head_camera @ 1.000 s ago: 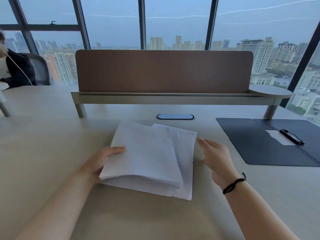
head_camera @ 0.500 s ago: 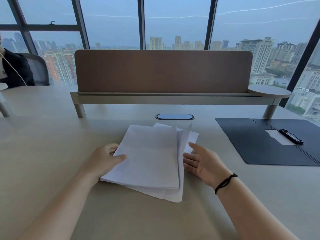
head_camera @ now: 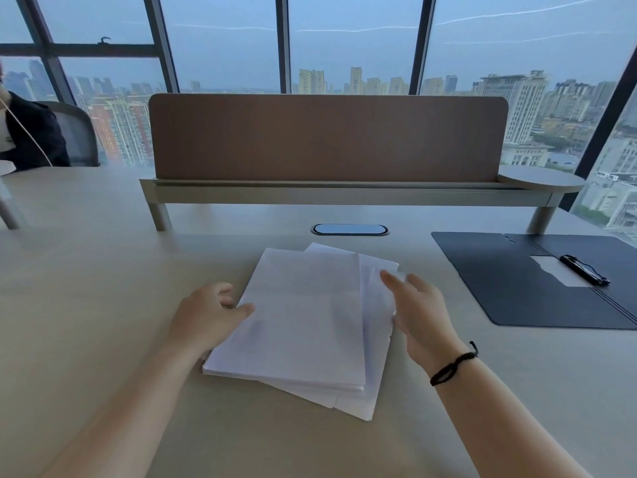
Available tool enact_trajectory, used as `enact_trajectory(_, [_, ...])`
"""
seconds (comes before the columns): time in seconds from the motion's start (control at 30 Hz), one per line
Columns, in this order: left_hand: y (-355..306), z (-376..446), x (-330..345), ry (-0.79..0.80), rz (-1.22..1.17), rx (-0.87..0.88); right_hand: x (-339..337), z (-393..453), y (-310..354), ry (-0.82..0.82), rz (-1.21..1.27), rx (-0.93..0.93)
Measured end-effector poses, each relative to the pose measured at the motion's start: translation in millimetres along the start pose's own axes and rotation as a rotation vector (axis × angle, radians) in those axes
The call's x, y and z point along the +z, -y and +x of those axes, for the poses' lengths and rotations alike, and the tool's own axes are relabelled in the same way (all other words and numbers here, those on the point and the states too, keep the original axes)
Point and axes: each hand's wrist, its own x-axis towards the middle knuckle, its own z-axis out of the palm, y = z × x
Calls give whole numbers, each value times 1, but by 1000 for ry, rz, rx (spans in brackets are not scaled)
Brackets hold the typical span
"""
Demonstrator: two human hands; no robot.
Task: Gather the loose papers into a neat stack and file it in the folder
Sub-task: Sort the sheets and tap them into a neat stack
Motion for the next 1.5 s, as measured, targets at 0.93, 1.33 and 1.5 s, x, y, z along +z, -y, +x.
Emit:
enact_trajectory(0.93, [-3,-11,9,6,-213,41,-13,2,-16,370,-69,44])
enact_trajectory(1.33, [-67,-38,-40,108,-998,181,-30,-51,48,454,73,-330])
enact_trajectory(1.5, [-88,-60,-65,91,-960,395,-35,-74,75,462,143,-480])
